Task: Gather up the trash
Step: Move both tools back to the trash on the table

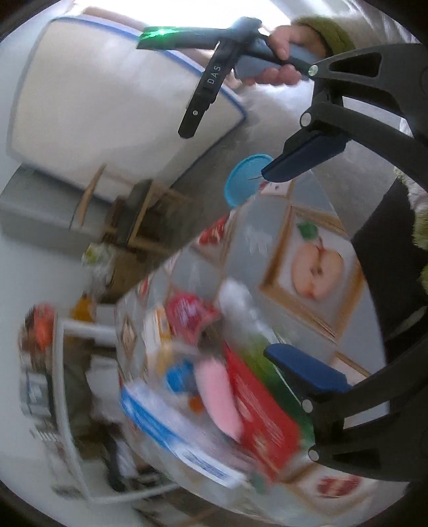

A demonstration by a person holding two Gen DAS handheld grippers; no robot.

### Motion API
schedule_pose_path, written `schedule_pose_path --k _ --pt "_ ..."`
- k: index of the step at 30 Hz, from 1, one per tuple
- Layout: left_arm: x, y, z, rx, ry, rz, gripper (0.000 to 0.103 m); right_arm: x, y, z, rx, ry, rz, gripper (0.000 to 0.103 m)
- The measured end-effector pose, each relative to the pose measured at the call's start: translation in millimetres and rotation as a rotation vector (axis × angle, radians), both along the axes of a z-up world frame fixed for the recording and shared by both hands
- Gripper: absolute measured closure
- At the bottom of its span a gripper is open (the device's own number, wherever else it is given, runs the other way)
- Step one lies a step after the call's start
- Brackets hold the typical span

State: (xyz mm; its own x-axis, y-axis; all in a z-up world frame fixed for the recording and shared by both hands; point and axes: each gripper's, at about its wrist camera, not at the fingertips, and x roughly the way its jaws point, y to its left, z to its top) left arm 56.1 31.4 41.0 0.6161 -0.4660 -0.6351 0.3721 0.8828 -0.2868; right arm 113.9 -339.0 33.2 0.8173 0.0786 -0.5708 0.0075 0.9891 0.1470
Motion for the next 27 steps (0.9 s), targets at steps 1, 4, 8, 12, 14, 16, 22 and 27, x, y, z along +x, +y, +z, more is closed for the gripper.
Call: schedule_pose_path --k 1,4,8,12,14,16,22,27 --pt "-0.9 11.2 -1.9 -0.024 0.01 0.015 0.009 7.0 14.0 1.0 0.027 0.006 0.048 0.006" --pt "-7.6 57.1 -9.9 -0.105 0.034 0.1 0.008 24.7 54.2 1.0 0.073 0.037 0.171 0.006" --pt "-15.9 114.1 -15.5 -0.185 0.017 0.247 0.008 45.6 106.1 2.4 0.097 0.073 0.352 0.006" --pt "-7.4 160.5 -27.4 -0.278 0.064 0.363 0.009 68.1 162.8 3.4 0.044 0.133 0.574 0.006" --pt "0.2 180.1 -34.8 -0.333 0.088 0.388 0.009 83.6 185.5 4.5 0.0 0.154 0.659 0.006" --pt "12.2 192.8 -46.0 -0.4 0.112 0.394 0.009 96.0 205.1 2.8 -0.031 0.186 0.74 0.006" --pt "47.2 215.6 -77.1 -0.577 0.21 0.401 0.01 135.4 254.2 -6.7 -0.149 0.303 0.958 0.006" --pt "61.3 220.3 -87.6 -0.628 0.246 0.393 0.025 158.6 285.1 -26.0 -0.235 0.42 1.057 0.006"
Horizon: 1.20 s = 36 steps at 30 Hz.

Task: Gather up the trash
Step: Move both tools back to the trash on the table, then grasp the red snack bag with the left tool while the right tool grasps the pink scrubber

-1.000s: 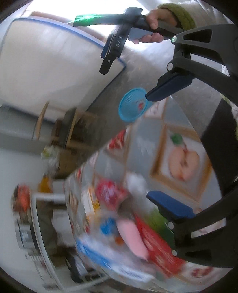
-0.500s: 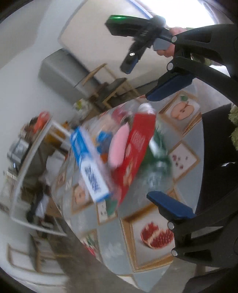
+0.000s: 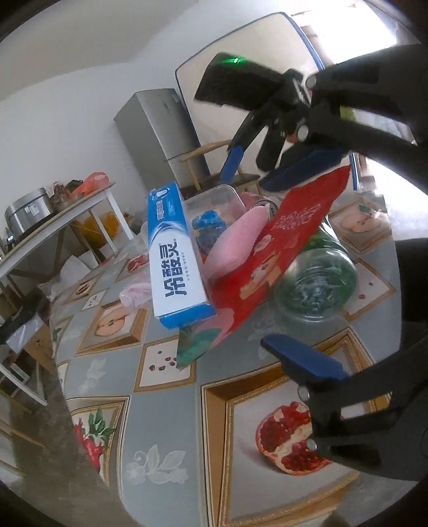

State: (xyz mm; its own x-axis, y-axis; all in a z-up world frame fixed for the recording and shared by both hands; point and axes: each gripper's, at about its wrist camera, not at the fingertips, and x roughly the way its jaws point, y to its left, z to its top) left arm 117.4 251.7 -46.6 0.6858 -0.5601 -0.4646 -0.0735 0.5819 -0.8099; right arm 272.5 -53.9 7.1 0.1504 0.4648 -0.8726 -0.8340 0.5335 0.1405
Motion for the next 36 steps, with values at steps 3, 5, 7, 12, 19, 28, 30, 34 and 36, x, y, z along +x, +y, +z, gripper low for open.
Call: schedule_pose_path --k 3,5,7,12,19,28,30,34,36 --pt "7.0 -0.7 -5.2 -0.016 0.013 -0.016 0.032 11.6 9.1 -11.9 -0.059 0.033 0.037 0.006" --pt "9.2 -2.7 -7.2 -0.027 0.018 -0.026 0.036 18.8 15.2 -18.3 -0.084 0.063 0.06 0.006" --pt "11.4 -3.8 -9.6 -0.037 0.022 -0.039 0.041 24.2 22.8 -23.5 -0.099 0.083 0.078 0.006" --pt "10.5 -5.6 -12.9 -0.064 0.027 -0.063 0.049 35.7 37.7 -39.5 -0.144 0.13 0.151 0.006" --pt "10.3 -8.5 -14.2 -0.074 0.028 -0.084 0.061 47.8 47.2 -60.4 -0.211 0.17 0.17 0.006" --pt "10.7 -9.2 -16.8 -0.068 0.029 -0.083 0.079 42.5 45.8 -62.1 -0.225 0.179 0.165 0.024" --pt "11.3 -9.8 -17.2 -0.07 0.027 -0.082 0.079 43.3 43.9 -61.2 -0.222 0.183 0.153 0.03" --pt "13.8 -11.0 -15.7 -0.071 0.012 -0.078 0.086 40.2 41.9 -53.4 -0.196 0.173 0.145 0.045" --pt "14.7 -10.5 -14.7 -0.073 0.003 -0.072 0.089 38.0 42.8 -50.6 -0.193 0.164 0.143 0.05"
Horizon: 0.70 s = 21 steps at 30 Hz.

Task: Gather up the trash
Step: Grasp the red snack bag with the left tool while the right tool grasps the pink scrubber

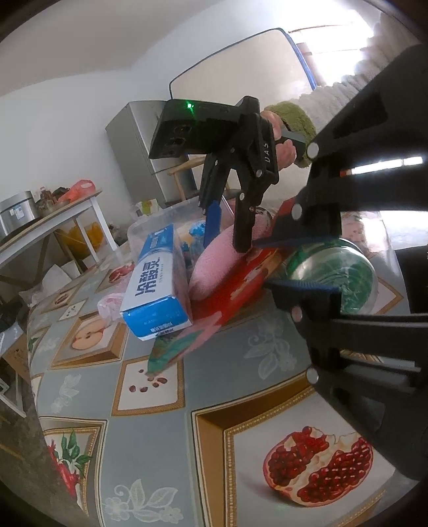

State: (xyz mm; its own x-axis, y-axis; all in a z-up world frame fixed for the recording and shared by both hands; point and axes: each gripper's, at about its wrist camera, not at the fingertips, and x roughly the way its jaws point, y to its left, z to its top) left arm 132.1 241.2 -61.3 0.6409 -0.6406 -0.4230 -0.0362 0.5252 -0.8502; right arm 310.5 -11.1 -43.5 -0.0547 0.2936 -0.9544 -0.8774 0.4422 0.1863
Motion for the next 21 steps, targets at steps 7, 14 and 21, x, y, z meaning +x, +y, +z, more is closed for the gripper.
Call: schedule_pose_path --k 7,14,21 --pt "-1.8 3.8 3.0 -0.021 -0.035 0.021 0.098 -13.8 5.6 11.6 0.011 -0.055 0.009 0.065" --pt "-6.2 8.2 6.0 -0.034 -0.066 0.039 0.102 -41.6 6.9 29.7 0.014 -0.21 0.032 0.073" --pt "-16.9 12.0 13.9 -0.05 -0.1 0.051 0.103 -51.8 -0.8 54.8 0.071 -0.255 0.013 0.074"
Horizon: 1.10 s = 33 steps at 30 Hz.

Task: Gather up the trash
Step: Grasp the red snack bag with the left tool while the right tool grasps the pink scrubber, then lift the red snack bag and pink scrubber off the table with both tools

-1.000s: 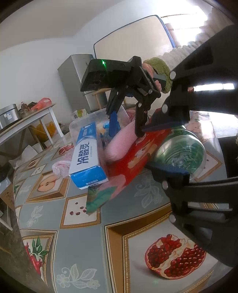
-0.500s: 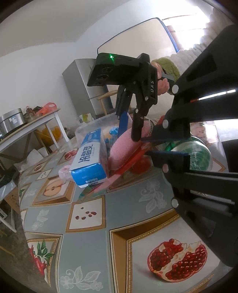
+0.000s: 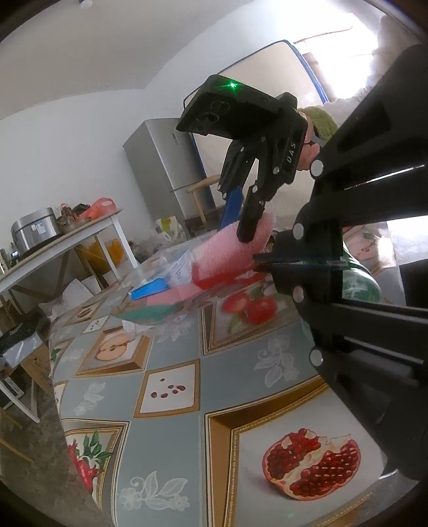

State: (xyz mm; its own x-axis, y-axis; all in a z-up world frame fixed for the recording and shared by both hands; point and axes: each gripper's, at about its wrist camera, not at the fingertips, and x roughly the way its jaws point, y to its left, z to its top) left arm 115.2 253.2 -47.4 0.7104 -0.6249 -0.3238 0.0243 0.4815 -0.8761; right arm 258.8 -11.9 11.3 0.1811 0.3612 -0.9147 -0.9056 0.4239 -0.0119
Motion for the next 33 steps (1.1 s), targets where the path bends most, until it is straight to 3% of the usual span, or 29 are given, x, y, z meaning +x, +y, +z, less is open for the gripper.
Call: schedule_pose_path --k 12,18,25,33 --pt "-37.5 8.0 31.0 0.016 -0.065 0.053 0.103 -31.8 -6.3 33.2 0.11 -0.009 0.028 0.074" --pt "-62.0 9.3 60.7 0.045 -0.147 0.077 0.103 -47.8 -19.6 57.3 0.178 -0.041 0.025 0.074" --pt "-74.4 -2.7 94.2 0.084 -0.231 0.063 0.103 -67.0 -53.4 86.1 0.277 -0.074 -0.023 0.074" --pt "-71.9 -35.0 117.3 0.112 -0.28 -0.001 0.103 -84.3 -109.2 97.7 0.37 -0.097 -0.154 0.074"
